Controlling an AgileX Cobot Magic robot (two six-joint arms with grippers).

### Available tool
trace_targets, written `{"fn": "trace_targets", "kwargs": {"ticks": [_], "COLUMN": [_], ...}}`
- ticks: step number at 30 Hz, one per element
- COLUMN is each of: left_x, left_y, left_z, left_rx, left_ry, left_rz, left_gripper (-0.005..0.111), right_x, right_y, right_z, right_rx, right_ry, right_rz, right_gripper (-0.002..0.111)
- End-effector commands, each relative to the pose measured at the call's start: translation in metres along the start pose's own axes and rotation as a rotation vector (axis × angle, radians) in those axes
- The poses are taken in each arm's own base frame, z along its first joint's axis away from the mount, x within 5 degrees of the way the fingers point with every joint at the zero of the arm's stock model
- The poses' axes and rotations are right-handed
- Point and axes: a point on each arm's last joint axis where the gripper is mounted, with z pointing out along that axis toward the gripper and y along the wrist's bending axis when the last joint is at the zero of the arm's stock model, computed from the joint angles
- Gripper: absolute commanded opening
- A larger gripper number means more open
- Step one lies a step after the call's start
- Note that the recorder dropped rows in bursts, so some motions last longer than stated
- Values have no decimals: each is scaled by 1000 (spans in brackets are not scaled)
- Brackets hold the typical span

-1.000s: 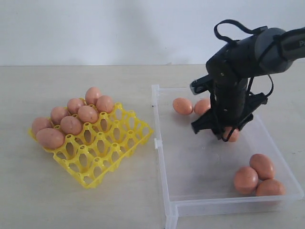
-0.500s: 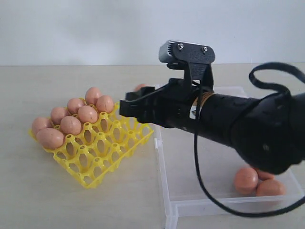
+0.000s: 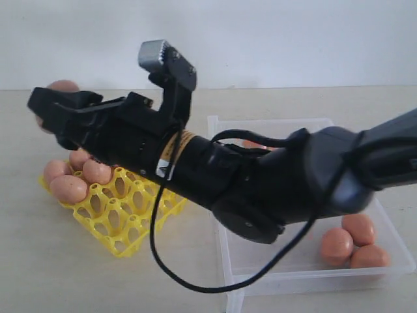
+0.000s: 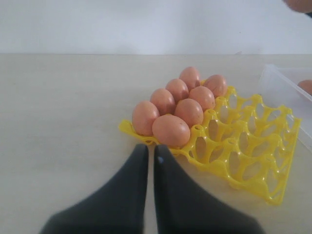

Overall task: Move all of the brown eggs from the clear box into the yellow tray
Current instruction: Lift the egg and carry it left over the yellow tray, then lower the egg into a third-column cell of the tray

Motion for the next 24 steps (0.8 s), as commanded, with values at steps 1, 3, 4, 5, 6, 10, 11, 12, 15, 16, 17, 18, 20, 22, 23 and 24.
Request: {"fn": "trace_targets", "kwargs": {"ticks": [1,3,4,5,6,10,11,12,15,16,17,18,20,22,23,24], "left_x": [0,0,0,0,0,0,0,0,0,0,0,0,0,0,0,0], "left_y": [0,0,0,0,0,0,0,0,0,0,0,0,0,0,0,0], "left_z": [0,0,0,0,0,0,0,0,0,0,0,0,0,0,0,0], "left_rx": [6,6,6,6,6,6,6,6,6,6,6,6,6,6,6,6], "left_ry": [-4,-4,-4,-4,-4,-4,-4,-4,-4,-4,-4,-4,-4,-4,-4,-4], "left_rz": [-3,-3,-3,-3,-3,-3,-3,-3,-3,-3,-3,-3,-3,-3,-3,-3], "left_gripper": [4,4,4,4,4,4,4,4,4,4,4,4,4,4,4,4], "right_x": [15,21,27,31,35,40,39,37,34,36,37,38,46,46,47,47], "right_y": [-20,-34,-43,-49,-54,-63,-63,-63,-63,-65,-67,-69,-78,-79,-79,-79], "right_z": [22,27,29,31,31,34,35,37,40,40,41,43,46,48,48,48], "right_rx": [6,119,192,256,301,436,451,460,484,486,493,501,516,510,508,510], "right_ry": [28,74,123,173,218,359,372,382,406,411,418,424,437,435,437,438], "right_rz": [19,24,30,27,20,-55,-72,-91,-127,-135,-137,-137,-130,-136,-141,-141], "right_gripper": [0,0,0,0,0,0,0,0,0,0,0,0,0,0,0,0]}}
